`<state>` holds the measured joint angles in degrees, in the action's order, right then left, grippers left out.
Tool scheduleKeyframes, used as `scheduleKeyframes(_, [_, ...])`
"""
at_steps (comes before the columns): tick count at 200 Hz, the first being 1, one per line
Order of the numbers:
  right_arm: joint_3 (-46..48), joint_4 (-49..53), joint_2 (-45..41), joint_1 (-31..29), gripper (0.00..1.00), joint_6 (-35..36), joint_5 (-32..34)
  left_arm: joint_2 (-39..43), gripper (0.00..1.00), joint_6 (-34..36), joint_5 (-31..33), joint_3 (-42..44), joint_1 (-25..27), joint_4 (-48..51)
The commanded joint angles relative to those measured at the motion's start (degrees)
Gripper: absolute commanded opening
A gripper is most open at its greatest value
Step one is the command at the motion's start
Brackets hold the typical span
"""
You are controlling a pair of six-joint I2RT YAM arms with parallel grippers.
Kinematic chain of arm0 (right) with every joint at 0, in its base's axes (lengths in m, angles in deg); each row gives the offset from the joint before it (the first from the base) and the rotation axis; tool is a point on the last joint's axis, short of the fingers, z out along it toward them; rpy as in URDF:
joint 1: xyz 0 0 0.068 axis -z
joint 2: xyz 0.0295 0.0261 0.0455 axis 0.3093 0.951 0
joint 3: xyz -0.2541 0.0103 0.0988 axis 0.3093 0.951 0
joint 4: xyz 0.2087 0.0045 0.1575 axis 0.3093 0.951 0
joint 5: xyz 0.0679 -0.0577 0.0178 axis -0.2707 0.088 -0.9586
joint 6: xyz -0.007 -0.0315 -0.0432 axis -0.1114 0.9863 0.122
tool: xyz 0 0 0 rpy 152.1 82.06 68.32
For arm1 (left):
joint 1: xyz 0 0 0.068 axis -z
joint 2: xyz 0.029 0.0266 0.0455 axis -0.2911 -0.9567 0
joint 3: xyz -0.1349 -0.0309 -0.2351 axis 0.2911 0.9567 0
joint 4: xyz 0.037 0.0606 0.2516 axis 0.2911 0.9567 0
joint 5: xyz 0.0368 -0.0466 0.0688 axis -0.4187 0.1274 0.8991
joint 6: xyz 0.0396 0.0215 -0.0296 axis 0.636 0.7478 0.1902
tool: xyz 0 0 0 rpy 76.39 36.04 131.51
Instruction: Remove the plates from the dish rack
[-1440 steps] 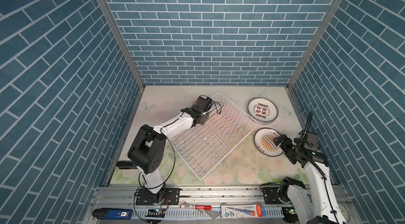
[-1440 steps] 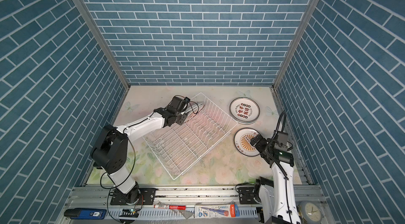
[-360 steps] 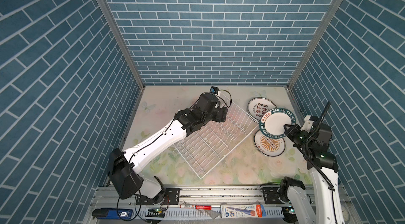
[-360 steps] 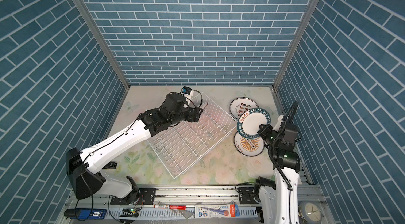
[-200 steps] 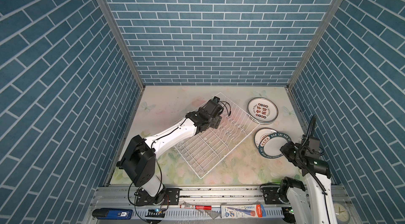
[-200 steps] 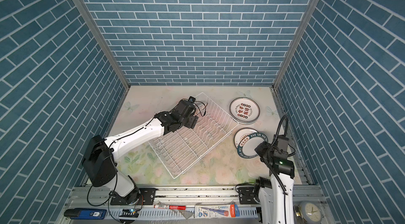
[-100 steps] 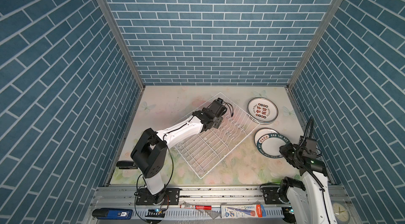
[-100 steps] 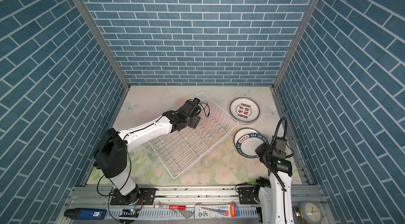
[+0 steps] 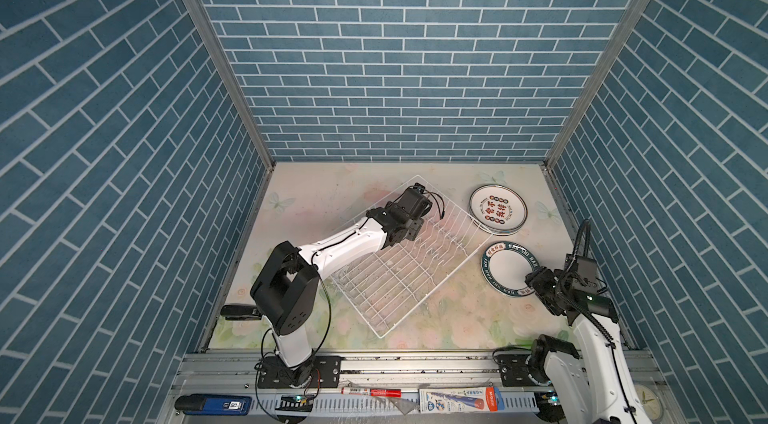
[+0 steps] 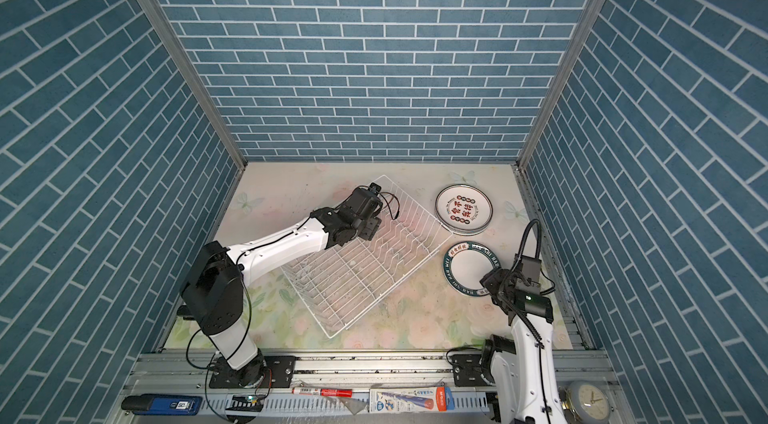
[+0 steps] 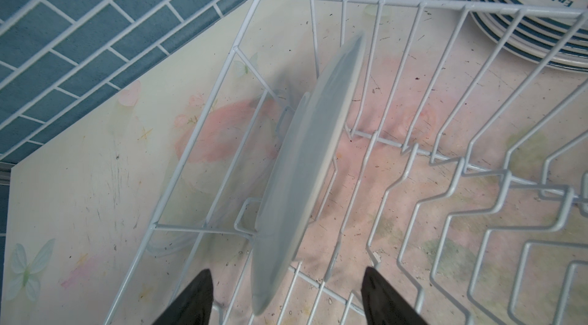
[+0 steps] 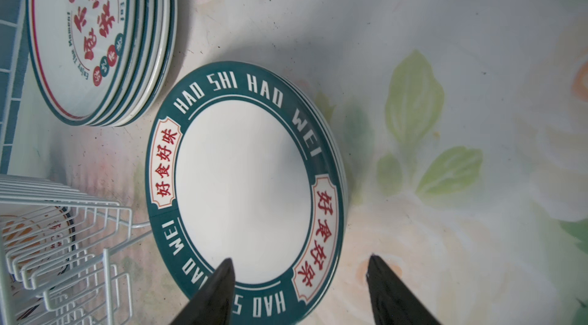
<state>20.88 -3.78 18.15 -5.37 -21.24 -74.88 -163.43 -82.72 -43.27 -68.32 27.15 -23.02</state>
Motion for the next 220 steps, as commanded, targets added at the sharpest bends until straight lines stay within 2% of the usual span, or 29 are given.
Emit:
scheduleKeyframes(1, [0.06, -0.42, -0.61, 0.01, 0.68, 1.21, 0.46, -1.64, 0.73, 0.58, 0.06, -1.42, -0.39, -0.01])
scheduleKeyframes(67, [-0.94, 1.04, -2.36, 0.01, 0.72, 1.82, 0.01, -4.6, 0.66, 1.14, 0.72, -3.56, -0.74, 0.09])
scheduleKeyframes(79, [-0.96, 1.22, -2.84, 0.01, 0.86, 1.92, -0.28, -5.34, 0.62, 1.79, 1.52, -3.97, -0.87, -0.64])
scheduleKeyframes(84, [-0.94, 1.3, -3.05, 0.01, 0.96, 1.93, -0.48, -5.62, 0.58, 2.11, 1.7, -4.19, -0.98, -0.95])
scheduleKeyframes(88, [-0.94, 1.31, -3.16, 0.01, 0.98, 1.93, -0.62, -5.76, 0.55, 2.32, 1.75, -4.38, -1.13, -1.07])
scheduleKeyframes(102, [-0.75, 1.16, -3.7, 0.01, 0.99, 2.01, -1.25, -6.99, 0.42, 2.95, 2.03, -5.49, -1.44, -1.18])
scheduleKeyframes(127, [-0.4, 0.87, -4.82, 0.01, 0.99, 2.11, -2.34, -8.67, 0.3, 4.34, 2.79, -6.7, -1.9, -1.89])
scheduleKeyframes(139, [-0.32, 0.78, -5.42, 0.01, 0.99, 2.11, -2.89, -9.49, 0.28, 5.08, 3.12, -7.11, -2.23, -2.39])
scheduleKeyframes(194, [-0.54, 0.65, -7.07, 0.01, 0.99, 2.19, -4.32, -10.8, 0.05, 6.74, 5.64, -7.32, -3.16, -3.32])
scheduleKeyframes(220, [-0.67, 0.56, -7.29, 0.01, 0.99, 2.36, -5.02, -9.11, 0.0, 7.81, 7.7, -5.85, -3.16, -4.06])
